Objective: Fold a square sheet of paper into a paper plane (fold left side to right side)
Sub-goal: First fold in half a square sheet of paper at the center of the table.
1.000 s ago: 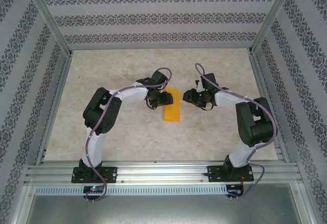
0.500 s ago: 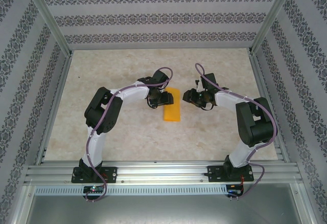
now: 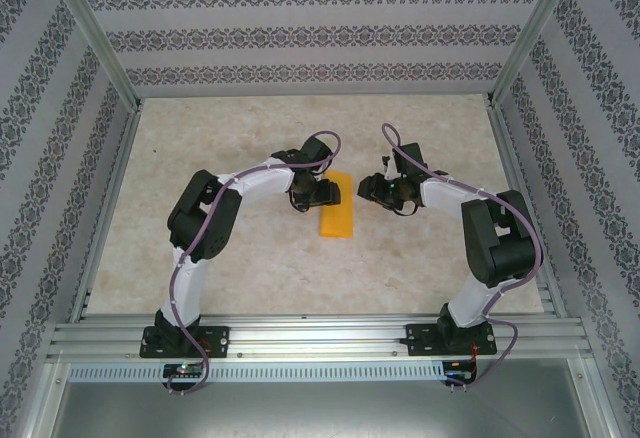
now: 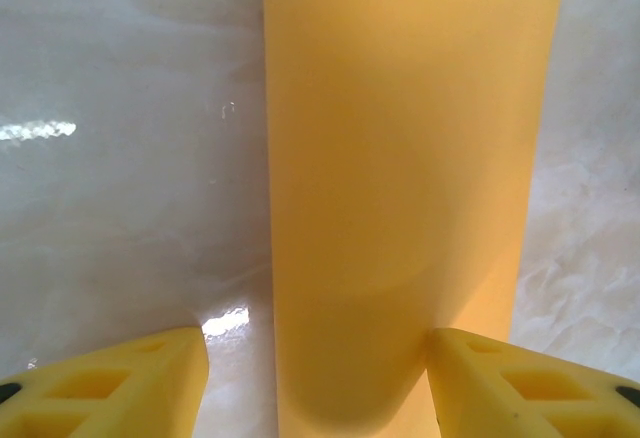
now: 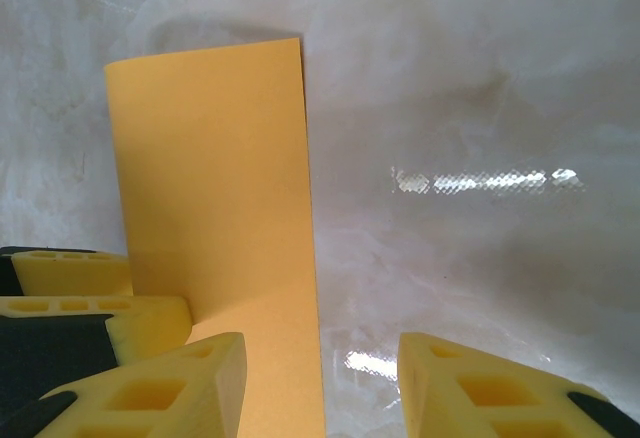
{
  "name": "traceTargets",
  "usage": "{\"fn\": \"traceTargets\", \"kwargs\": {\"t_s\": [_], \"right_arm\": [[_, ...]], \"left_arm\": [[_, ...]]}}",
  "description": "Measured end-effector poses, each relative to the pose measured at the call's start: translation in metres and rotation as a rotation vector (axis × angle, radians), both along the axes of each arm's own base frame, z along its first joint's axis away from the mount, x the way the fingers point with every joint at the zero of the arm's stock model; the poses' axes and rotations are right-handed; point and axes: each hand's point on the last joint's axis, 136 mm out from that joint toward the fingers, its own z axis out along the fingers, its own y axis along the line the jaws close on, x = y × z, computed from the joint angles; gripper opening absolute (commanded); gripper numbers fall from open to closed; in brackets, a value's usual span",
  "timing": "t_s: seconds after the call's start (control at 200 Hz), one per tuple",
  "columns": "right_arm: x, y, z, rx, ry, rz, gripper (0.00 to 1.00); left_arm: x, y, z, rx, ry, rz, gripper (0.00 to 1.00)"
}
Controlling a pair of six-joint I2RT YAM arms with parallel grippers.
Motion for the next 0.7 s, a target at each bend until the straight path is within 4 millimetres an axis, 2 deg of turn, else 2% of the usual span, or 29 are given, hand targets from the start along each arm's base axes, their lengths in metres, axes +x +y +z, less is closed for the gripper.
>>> {"fn": "traceTargets", "kwargs": {"t_s": [0.275,0.465,0.699], "right_arm": [[-0.002,0.004,0.000,0.010,0.009,0.002,0.37],[-0.007,0.015,-0.006,0.018,0.030,0.023,0.36],[-0.010,0.019,-0.009,0.018,0.042,0.029,0.35]], "left_arm": [[0.000,0.000,0.000,0.003,0.002,0.000,0.62],[0.000,0.000,-0.001,0.005,0.001,0.001,0.62],[0.000,0.000,-0.001,0.005,0.002,0.001,0.62]]}}
